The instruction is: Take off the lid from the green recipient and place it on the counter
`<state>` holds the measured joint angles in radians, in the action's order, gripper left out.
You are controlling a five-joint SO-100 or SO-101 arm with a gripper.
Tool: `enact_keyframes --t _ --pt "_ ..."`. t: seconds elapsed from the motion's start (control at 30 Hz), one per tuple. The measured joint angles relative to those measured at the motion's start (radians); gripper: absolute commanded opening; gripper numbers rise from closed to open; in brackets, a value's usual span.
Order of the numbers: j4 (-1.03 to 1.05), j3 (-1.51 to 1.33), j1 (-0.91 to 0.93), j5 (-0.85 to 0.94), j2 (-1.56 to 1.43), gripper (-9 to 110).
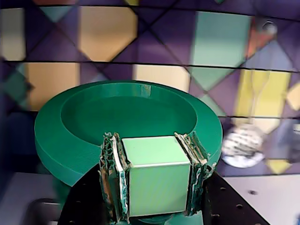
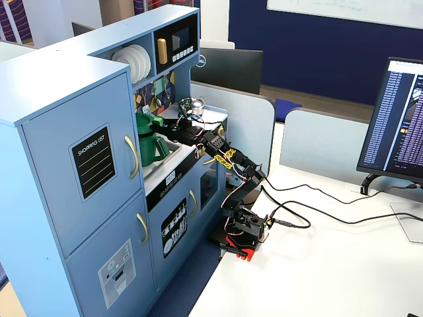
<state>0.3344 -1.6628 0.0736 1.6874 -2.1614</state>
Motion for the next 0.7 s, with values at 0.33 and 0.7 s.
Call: enact_keyframes --t 0.33,0.7 --pt "0.000 0.120 0.325 -0.064 0.071 0" --pt "-0.130 -0.020 0.500 -0.078 0.084 0"
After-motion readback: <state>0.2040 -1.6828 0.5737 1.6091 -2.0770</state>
